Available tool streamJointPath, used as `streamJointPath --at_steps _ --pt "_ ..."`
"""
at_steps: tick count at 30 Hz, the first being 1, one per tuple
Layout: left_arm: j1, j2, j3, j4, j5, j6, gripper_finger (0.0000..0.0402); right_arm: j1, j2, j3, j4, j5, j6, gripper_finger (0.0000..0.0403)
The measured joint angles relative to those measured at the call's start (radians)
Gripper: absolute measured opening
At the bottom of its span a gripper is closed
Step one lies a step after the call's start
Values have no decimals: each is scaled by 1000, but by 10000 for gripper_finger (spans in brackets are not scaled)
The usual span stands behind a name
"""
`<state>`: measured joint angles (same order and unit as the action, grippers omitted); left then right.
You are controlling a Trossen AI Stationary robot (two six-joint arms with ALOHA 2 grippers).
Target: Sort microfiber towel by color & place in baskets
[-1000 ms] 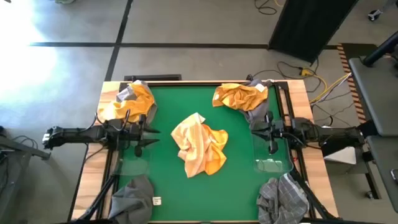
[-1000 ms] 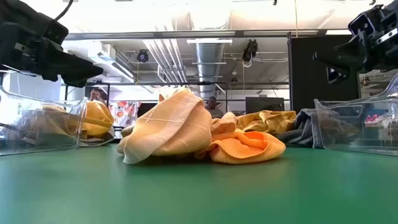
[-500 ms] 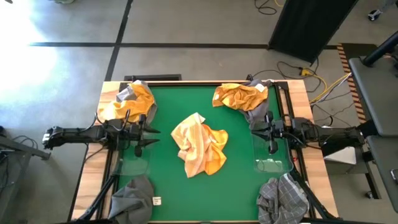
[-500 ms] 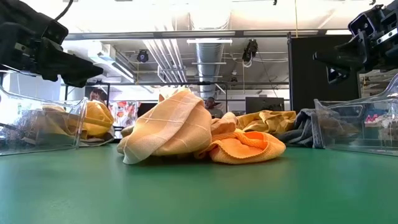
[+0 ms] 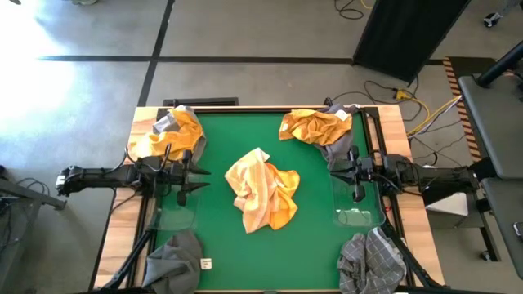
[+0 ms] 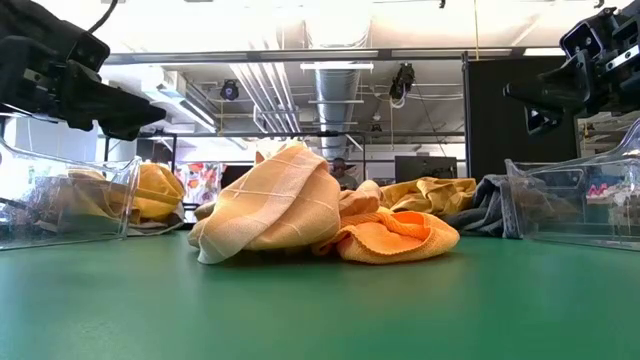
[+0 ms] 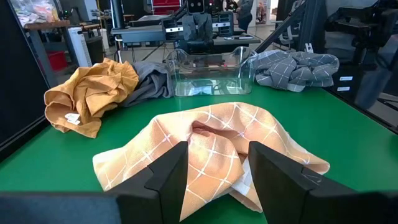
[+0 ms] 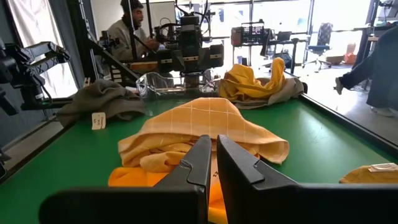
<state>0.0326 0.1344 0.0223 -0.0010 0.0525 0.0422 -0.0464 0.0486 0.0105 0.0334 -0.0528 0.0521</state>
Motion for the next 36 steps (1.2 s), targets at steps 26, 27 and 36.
streamJointPath --at_steps 26,27,36 --pt "0 2 0 0 0 0 155 2 92 68 197 7 371 18" --pt "0 3 0 0 0 0 155 6 127 106 157 -9 346 18" --pt "0 5 0 0 0 0 155 79 638 441 -7 -63 152 18"
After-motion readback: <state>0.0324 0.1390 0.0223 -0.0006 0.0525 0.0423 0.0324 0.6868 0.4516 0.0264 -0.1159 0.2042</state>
